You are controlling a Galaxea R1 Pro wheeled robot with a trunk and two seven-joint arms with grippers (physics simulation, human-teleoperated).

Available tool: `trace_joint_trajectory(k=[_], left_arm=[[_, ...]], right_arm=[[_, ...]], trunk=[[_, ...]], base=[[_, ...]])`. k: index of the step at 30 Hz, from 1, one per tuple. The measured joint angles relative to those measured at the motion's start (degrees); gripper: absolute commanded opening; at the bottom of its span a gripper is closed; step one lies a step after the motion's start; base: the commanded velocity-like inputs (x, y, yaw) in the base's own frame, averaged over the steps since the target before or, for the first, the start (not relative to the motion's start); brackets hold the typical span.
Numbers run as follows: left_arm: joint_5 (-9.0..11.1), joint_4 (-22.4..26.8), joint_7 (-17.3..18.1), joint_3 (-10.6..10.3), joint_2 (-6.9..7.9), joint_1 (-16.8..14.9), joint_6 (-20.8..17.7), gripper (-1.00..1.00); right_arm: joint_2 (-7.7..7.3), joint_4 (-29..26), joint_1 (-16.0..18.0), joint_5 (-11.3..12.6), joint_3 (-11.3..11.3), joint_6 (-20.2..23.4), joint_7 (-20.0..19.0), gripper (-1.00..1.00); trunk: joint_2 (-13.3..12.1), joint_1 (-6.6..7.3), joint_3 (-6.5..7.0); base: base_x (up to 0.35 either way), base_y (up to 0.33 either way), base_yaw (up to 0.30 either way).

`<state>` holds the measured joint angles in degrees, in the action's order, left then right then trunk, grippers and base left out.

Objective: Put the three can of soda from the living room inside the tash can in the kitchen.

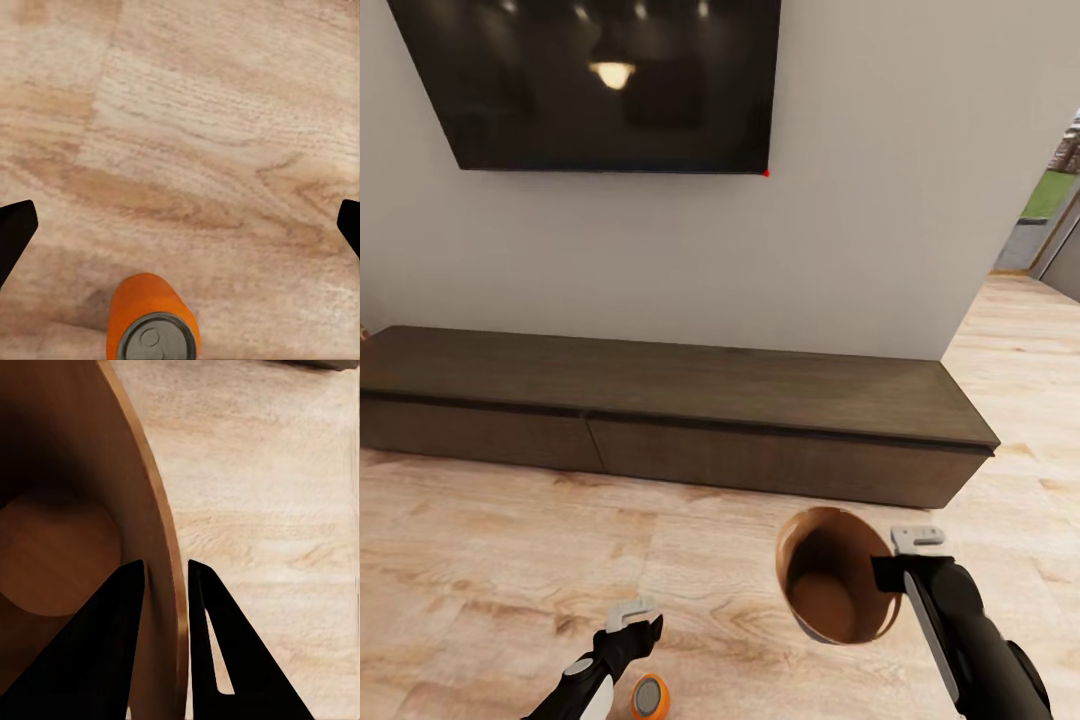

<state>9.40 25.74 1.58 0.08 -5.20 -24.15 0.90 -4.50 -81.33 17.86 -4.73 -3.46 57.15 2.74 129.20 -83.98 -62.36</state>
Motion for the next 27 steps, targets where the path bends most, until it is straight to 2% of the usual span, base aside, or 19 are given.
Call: trace_joint_trajectory(k=[14, 27], left_arm=[[0.0, 0.0, 0.0, 0.0, 0.01, 0.0, 0.2, 1.00], [0.0, 0.0, 0.0, 0.0, 0.01, 0.0, 0.3, 1.00]], right_arm=[[-0.07, -2.9, 0.0, -0.2, 0.3, 0.2, 0.0, -1.00], [-0.07, -2.9, 0.0, -0.2, 0.3, 0.2, -0.1, -1.00]], trunk=[[0.0, -0.01, -0.03], [0.0, -0.01, -1.13]], base=[[0.000, 0.000, 0.000], [0.000, 0.000, 0.000]])
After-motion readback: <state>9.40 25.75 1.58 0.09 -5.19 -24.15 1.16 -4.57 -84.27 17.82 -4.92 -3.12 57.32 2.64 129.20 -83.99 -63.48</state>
